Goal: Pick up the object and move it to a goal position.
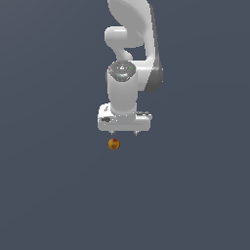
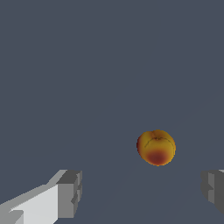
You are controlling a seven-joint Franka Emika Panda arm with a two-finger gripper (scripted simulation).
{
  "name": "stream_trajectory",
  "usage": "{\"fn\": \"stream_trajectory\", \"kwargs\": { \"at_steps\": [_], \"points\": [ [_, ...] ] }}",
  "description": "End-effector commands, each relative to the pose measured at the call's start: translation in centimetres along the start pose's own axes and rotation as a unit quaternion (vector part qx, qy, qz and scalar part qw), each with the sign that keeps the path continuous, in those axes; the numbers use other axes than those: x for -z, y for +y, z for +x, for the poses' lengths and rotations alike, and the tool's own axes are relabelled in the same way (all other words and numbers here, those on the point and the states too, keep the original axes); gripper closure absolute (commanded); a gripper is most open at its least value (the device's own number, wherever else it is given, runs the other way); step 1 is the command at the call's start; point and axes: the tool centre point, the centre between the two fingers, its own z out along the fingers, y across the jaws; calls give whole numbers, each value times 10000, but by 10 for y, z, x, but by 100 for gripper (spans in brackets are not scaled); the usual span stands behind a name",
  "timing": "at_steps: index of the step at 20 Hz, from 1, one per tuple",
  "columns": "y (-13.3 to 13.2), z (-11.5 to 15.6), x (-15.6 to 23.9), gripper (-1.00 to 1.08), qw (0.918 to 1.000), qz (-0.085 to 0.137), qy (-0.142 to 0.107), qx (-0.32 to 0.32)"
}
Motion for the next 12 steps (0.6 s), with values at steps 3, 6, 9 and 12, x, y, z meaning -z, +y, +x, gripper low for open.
{"fn": "stream_trajectory", "kwargs": {
  "at_steps": [3, 6, 9, 12],
  "points": [
    [2, 0, 1, -92, 10000, 4, 4, -16],
    [10, 2, 6, -92, 9999, 25, 26, -94],
    [18, 3, 11, -92, 9999, 47, 49, -142],
    [19, 3, 13, -92, 9999, 50, 54, -127]
  ]
}}
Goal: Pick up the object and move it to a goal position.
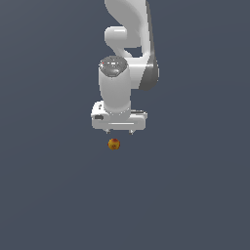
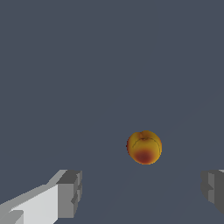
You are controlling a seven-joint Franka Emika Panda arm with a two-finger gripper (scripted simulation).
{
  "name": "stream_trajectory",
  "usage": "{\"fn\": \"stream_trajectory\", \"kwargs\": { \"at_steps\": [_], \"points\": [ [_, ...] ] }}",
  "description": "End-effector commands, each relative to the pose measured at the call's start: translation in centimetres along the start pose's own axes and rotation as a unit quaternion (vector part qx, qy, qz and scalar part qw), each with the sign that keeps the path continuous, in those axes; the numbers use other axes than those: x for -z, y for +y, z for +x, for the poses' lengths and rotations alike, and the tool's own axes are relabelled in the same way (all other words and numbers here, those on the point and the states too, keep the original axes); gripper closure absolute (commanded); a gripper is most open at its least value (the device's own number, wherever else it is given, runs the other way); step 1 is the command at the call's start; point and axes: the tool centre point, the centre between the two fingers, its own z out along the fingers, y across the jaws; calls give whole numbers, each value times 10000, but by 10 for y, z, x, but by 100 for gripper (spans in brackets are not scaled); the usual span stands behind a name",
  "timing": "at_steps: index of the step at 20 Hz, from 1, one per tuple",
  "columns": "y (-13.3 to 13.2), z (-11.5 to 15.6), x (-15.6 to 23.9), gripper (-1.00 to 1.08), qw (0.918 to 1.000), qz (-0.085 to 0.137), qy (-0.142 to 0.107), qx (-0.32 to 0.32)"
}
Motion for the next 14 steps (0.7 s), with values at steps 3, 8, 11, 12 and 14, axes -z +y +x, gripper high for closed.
{"fn": "stream_trajectory", "kwargs": {
  "at_steps": [3, 8, 11, 12, 14],
  "points": [
    [0, 0, 0, -92, 10000, 2, -2, -6],
    [0, 0, -3, -92, 9998, 7, -3, -198],
    [1, -1, -6, -92, 9992, 11, -3, -397],
    [1, -1, -7, -92, 9989, 13, -3, -477],
    [2, -1, -9, -92, 9978, 16, -3, -660]
  ]
}}
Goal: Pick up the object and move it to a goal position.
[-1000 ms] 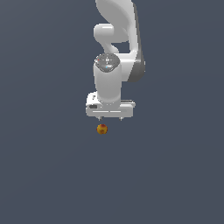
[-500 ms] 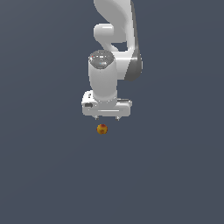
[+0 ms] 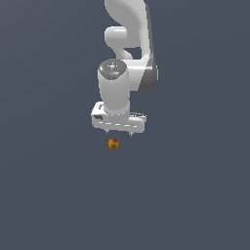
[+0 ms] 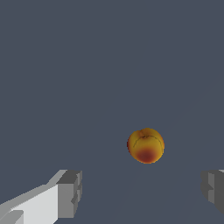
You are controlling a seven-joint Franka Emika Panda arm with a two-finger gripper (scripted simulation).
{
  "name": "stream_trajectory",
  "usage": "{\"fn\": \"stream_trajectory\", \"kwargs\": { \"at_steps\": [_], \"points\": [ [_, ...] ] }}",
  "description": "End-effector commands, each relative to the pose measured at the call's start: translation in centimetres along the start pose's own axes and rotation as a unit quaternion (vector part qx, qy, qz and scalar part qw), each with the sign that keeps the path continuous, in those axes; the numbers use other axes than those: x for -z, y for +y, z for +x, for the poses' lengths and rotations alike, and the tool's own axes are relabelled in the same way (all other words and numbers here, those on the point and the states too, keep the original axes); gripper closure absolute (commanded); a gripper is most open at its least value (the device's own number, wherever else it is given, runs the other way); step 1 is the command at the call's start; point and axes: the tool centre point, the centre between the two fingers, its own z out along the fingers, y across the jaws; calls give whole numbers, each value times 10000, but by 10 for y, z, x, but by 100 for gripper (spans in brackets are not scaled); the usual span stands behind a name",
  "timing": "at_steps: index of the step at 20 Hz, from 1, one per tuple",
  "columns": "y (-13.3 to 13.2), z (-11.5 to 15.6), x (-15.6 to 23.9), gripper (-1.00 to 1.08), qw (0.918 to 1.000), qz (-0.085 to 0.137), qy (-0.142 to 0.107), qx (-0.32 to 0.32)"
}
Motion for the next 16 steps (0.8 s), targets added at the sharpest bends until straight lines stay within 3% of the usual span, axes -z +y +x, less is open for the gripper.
{"fn": "stream_trajectory", "kwargs": {
  "at_steps": [1, 8, 16],
  "points": [
    [1, 0, -3, -92, 9997, 4, -1, -234],
    [5, -2, -16, -92, 9934, 15, 0, -1150],
    [11, -4, -31, -92, 9732, 16, 7, -2302]
  ]
}}
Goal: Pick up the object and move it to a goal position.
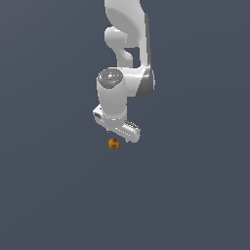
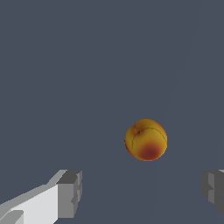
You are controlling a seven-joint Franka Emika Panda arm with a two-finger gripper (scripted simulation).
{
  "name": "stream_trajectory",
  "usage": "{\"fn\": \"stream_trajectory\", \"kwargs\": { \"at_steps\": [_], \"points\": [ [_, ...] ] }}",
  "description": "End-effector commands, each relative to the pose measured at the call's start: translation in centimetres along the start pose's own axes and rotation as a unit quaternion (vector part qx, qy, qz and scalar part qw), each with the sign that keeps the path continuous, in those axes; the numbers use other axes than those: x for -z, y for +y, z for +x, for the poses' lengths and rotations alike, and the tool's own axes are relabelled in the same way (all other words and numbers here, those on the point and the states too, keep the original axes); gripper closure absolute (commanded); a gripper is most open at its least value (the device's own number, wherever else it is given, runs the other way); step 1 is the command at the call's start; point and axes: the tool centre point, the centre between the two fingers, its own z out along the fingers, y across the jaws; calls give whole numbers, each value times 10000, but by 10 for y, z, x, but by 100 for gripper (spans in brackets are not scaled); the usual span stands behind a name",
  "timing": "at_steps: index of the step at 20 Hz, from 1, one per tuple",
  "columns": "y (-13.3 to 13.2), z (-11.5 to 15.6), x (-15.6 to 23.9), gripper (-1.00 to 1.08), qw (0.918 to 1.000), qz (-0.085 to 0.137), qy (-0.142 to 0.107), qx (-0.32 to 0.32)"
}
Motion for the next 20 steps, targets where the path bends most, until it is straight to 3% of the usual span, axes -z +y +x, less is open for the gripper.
{"fn": "stream_trajectory", "kwargs": {
  "at_steps": [1, 10, 15, 20],
  "points": [
    [2, 0, -5, -92, 9993, 0, 5, -375],
    [11, 1, -21, -92, 9857, -7, 33, -1687],
    [16, 1, -30, -92, 9706, -12, 57, -2406],
    [21, 1, -38, -92, 9506, -16, 88, -3103]
  ]
}}
